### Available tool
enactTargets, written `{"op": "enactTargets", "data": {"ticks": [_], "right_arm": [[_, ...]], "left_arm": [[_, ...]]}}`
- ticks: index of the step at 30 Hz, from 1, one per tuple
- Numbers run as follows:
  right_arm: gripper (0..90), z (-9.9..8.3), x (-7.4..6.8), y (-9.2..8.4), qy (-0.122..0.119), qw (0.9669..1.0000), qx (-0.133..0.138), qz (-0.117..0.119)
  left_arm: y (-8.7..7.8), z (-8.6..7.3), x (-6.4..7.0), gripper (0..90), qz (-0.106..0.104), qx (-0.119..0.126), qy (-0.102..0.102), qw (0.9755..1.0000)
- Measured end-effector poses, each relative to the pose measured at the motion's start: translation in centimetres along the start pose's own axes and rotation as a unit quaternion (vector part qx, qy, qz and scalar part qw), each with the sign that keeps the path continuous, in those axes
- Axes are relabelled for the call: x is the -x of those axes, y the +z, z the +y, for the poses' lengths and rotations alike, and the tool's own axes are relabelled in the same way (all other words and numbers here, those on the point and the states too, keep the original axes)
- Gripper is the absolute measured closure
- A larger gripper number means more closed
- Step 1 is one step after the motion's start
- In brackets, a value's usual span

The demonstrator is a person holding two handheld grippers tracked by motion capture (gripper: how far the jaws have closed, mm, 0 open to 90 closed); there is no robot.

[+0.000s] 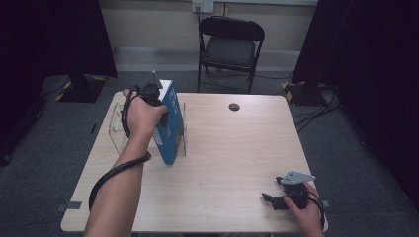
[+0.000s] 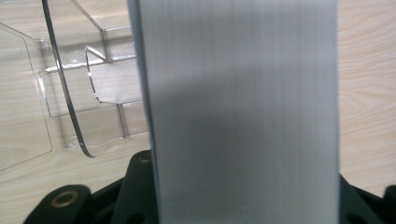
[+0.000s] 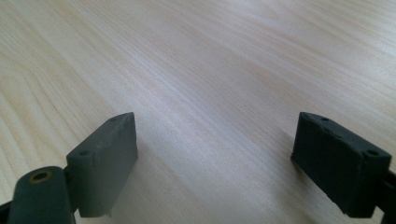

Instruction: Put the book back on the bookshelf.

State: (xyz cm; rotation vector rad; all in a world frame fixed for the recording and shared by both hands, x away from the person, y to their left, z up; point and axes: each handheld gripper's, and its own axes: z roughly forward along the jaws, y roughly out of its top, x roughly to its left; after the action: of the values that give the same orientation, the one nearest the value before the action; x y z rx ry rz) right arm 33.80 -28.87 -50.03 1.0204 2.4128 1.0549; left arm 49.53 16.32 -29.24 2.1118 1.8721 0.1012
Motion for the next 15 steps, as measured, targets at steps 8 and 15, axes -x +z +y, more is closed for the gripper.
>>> {"op": "enactTargets", "data": {"ticks": [8, 15], "right_arm": [[13.1, 0.00, 0.01, 0.01, 0.000, 1.0000, 0.000, 0.001], [13.1, 0.01, 0.01, -0.04, -0.001, 1.0000, -0.001, -0.002]], "left_arm": [[0.01, -0.06, 0.23, 61.3, 0.004, 0.001, 0.005, 1.0000], [-0.08, -0.21, 0.18, 60.5, 0.004, 0.007, 0.013, 0.9999]]}}
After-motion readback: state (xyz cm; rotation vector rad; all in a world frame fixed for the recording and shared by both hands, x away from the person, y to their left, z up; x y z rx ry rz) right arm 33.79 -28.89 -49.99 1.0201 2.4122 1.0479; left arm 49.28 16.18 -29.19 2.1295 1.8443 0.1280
